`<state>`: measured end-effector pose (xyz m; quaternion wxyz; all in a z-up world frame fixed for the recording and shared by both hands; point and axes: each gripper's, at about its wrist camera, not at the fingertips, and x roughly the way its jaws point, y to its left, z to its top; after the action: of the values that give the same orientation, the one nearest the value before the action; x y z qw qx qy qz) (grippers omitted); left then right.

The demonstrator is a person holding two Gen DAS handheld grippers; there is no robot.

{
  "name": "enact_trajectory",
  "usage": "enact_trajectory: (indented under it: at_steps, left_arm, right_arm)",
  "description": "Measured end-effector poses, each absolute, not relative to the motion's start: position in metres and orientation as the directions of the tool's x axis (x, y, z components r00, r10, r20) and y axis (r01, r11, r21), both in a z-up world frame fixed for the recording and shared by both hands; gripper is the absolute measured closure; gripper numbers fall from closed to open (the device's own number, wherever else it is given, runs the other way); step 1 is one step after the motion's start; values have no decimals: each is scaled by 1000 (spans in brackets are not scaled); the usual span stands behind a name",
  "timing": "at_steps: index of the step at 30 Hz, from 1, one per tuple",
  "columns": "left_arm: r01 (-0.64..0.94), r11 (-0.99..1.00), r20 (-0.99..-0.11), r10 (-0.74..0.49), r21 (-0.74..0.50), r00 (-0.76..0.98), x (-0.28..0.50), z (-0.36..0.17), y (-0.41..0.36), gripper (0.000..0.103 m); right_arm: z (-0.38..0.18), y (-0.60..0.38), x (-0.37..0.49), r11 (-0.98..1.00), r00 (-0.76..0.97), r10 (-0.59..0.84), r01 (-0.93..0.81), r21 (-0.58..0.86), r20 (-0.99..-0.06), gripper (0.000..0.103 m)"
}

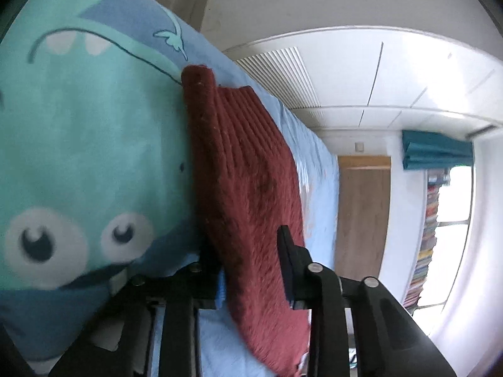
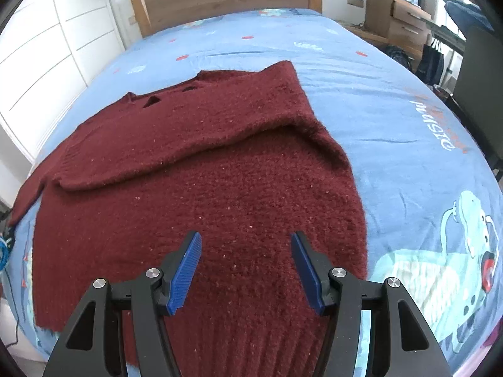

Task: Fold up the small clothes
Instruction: 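Grasp the other sleeve cuff with the left gripper and lift it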

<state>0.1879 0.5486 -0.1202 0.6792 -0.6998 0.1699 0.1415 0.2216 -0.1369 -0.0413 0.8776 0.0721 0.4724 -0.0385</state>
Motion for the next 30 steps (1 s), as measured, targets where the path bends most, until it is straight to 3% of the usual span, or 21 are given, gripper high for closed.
enact_trajectory:
  at_steps: [4,9,17,30]
  left_arm:
    - [-468,-4,-467,-53,-884,883,197,-110,552,96]
    - [-483,48,-485,-49,-874,873,203,-89,544,97]
    - [-394,76,-399,-74,-916,914,222,-59,518,97]
    - [-286,144,-313,-232,-948,921,305,8,432,97]
  right_arm:
    - [-41,-136,219,986,551,5,134,94,-834,42]
    - [-38,-142,216,983,561,13,144,113,-828,42]
    - [-34,-149,210,978,581,37,146,149,-813,42]
    - [-21,-178,184,964,636,81,145,222,-767,42]
